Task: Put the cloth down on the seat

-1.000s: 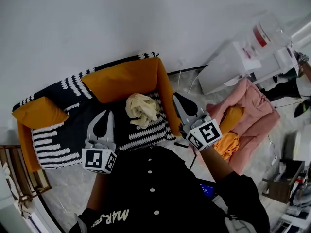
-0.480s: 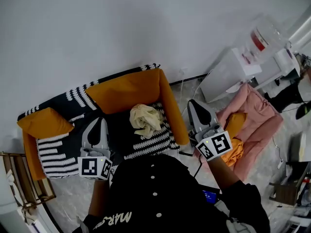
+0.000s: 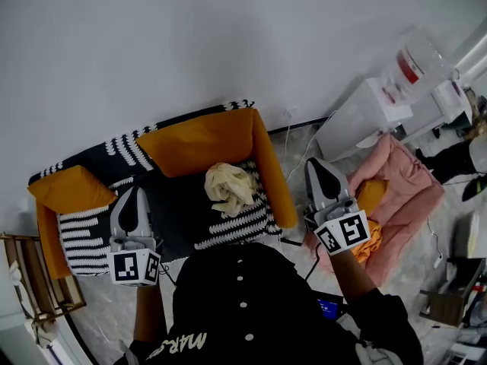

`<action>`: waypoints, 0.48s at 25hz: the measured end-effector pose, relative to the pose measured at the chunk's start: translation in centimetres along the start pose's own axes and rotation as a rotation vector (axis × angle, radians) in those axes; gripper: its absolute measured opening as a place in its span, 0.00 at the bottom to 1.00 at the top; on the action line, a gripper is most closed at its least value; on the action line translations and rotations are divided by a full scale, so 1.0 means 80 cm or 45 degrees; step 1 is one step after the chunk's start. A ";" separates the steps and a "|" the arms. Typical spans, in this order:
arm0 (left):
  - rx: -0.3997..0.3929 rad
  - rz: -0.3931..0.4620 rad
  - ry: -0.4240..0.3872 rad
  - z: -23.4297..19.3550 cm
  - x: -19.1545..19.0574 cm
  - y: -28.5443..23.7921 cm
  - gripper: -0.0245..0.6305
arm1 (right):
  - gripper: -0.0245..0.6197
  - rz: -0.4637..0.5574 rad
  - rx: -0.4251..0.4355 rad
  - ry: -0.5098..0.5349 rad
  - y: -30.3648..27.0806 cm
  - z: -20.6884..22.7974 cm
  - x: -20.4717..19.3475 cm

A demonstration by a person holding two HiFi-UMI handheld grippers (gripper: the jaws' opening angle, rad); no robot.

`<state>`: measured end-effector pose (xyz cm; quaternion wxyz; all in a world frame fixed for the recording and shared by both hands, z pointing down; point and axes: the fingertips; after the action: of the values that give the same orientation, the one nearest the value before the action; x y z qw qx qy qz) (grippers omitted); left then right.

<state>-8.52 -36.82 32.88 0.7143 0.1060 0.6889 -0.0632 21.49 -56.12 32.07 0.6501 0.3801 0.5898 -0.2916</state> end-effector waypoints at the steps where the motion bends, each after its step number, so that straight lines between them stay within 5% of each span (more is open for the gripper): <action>1: -0.001 0.000 0.002 0.001 0.000 0.000 0.04 | 0.07 0.002 0.004 0.000 -0.002 -0.001 0.001; 12: 0.000 0.015 -0.011 0.005 0.003 0.004 0.04 | 0.07 0.000 0.029 -0.027 -0.008 -0.011 0.005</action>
<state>-8.04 -36.62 32.68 0.7176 0.1097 0.6851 -0.0594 20.51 -55.71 31.58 0.6519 0.3844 0.5794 -0.3025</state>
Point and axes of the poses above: the fingertips, and each gripper's own axes: y backward along the fingers, z to its right, x out of its top, and after that the axes turned 6 degrees about z, right-handed
